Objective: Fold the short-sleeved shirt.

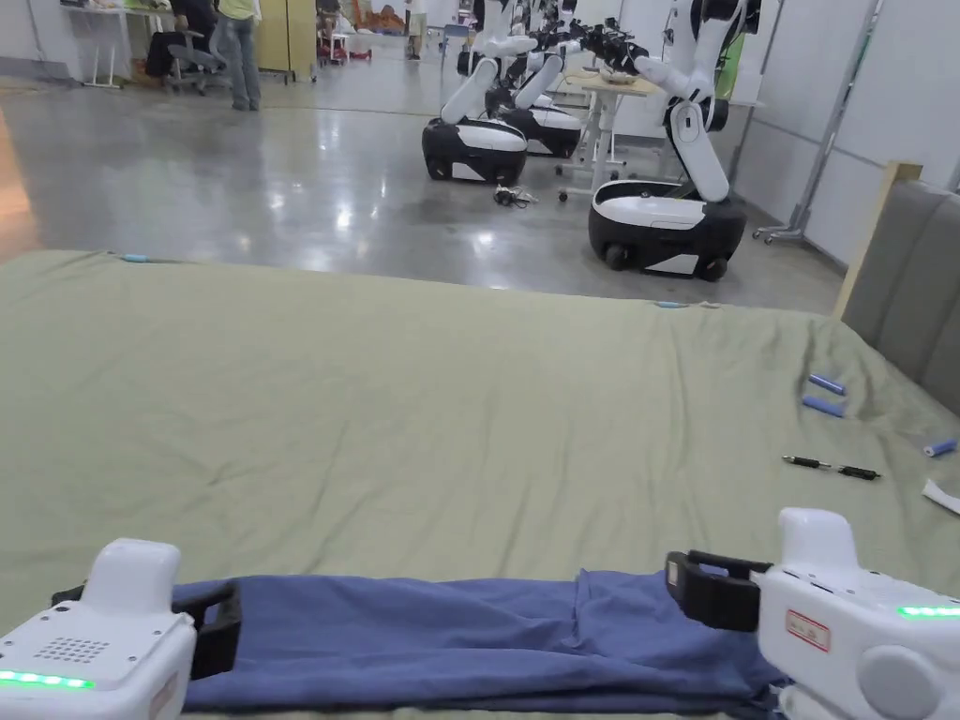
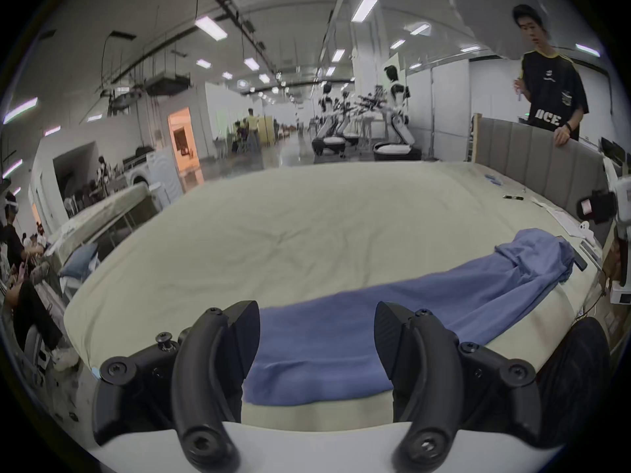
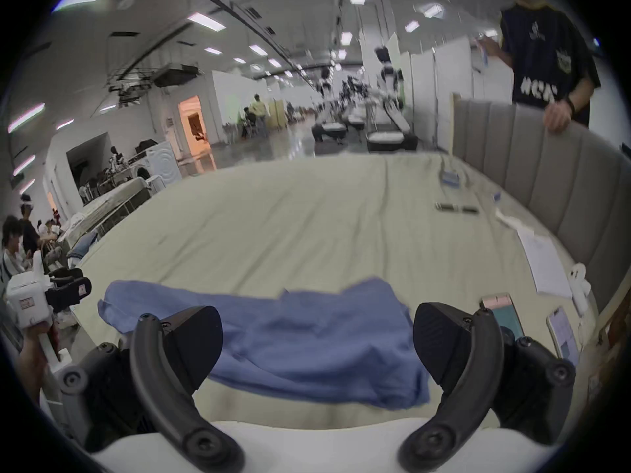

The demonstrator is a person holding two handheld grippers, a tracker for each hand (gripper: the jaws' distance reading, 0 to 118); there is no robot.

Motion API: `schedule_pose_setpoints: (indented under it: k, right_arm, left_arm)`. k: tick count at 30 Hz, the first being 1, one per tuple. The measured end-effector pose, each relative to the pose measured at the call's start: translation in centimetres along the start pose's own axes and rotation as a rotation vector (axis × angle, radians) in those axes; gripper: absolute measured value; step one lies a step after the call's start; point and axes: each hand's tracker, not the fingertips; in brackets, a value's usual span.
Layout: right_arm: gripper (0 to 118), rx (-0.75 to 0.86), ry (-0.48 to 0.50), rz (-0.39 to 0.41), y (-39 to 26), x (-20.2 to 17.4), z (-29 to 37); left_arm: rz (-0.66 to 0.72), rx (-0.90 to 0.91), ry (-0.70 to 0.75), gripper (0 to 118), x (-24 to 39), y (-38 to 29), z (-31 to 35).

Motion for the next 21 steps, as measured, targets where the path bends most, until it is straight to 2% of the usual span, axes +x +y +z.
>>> schedule_pose_setpoints:
  k: [3,4,5,6,7,9,11,14,17,19,21]
  right_arm:
    - [114,0.039,-0.005,0.086,-0.2,-3.7,-1.9]
    - [110,0.046,-0.015,0.087,-0.7,-5.2,-2.7]
    - [98,0.066,-0.012,0.089,-1.2,-6.0,-3.3]
    - [50,0.080,0.006,0.077,-1.9,-6.7,-3.9]
    - [2,0.064,0.005,0.074,-2.1,-7.3,-4.5]
    - [0,0.036,-0.034,0.081,-2.8,-8.4,-5.4]
    - [0,0.060,0.025,0.054,-2.6,-8.8,-5.1]
    - [0,0.052,0.013,0.076,-2.4,-9.0,-4.9]
    - [0,0.045,0.023,0.075,-2.3,-8.5,-4.6]
    - [0,0.053,0.017,0.089,-2.2,-8.7,-4.4]
    - [0,0.051,0.020,0.096,-2.6,-8.8,-4.3]
  left_arm:
    - [0.016,0.008,0.016,69,1.4,-0.8,-3.1]
    - [0.031,0.006,0.000,68,1.8,-1.0,-4.1]
    - [0.035,0.006,-0.009,65,2.2,-1.3,-4.7]
    - [0.035,0.000,-0.011,39,2.6,-1.5,-5.2]
    - [0.025,-0.016,-0.022,6,3.4,-1.8,-5.3]
    - [-0.019,-0.039,0.002,4,3.6,-2.3,-5.6]
    - [0.012,-0.044,-0.079,4,2.9,-2.6,-5.4]
    - [0.007,-0.038,-0.023,4,0.6,-2.6,-5.7]
    - [0.157,-0.076,-0.022,4,-3.5,-2.1,-5.5]
    - [0.144,-0.092,0.037,4,-6.2,-1.9,-5.1]
    - [0.188,-0.107,0.041,6,-9.2,-2.0,-5.1]
